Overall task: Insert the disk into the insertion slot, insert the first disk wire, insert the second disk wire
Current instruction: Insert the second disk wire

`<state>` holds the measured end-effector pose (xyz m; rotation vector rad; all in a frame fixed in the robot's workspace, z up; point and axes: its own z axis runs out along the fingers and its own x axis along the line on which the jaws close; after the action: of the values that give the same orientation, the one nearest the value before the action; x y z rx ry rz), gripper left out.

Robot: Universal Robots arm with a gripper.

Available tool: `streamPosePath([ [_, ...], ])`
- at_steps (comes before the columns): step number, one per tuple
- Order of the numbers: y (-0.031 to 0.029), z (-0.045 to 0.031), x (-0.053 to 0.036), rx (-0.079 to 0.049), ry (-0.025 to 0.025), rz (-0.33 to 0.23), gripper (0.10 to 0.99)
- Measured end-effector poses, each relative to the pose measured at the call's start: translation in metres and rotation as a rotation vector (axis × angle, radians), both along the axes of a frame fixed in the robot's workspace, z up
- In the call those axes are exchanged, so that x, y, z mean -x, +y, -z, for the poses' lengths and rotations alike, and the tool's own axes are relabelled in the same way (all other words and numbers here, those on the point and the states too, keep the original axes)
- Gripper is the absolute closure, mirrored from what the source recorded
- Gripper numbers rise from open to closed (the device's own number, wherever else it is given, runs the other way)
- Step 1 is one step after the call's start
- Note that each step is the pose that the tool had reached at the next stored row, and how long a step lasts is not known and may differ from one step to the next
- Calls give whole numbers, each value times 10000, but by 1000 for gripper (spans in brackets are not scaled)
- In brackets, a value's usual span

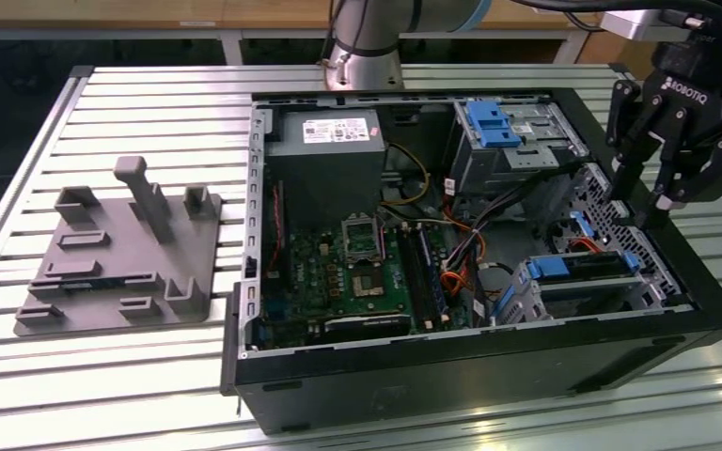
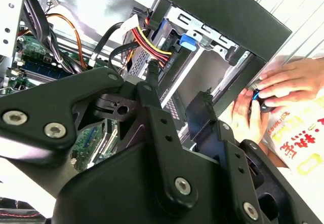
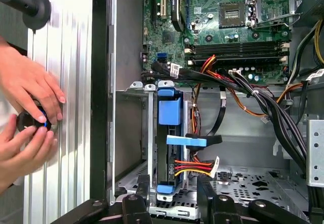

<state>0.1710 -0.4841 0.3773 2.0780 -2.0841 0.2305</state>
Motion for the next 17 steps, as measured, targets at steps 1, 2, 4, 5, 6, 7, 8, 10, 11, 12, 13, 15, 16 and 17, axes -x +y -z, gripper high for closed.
streamPosePath([
  [1, 0, 0, 0, 1, 0, 0, 592],
  [2, 1, 0, 0, 0, 0, 0, 592],
  [4, 1, 0, 1, 1, 0, 0, 592],
  [5, 1, 0, 1, 1, 0, 0, 592],
  [6, 8, 1, 1, 15, -1, 0, 592],
  [7, 26, 1, 2, 46, 0, 1, 592],
  [8, 55, 2, 1, 84, 0, 1, 592],
  [10, 127, 4, 1, 188, 0, 0, 592],
  [11, 160, 5, 1, 228, 0, 1, 592],
  [12, 188, 7, 1, 259, -1, 0, 592],
  [13, 197, 16, 15, 272, -1, 2, 592],
  [15, 196, 30, 101, 272, -8, 0, 592],
  [16, 197, 34, 146, 274, -12, 0, 592],
  [17, 197, 40, 191, 274, -13, 0, 592],
])
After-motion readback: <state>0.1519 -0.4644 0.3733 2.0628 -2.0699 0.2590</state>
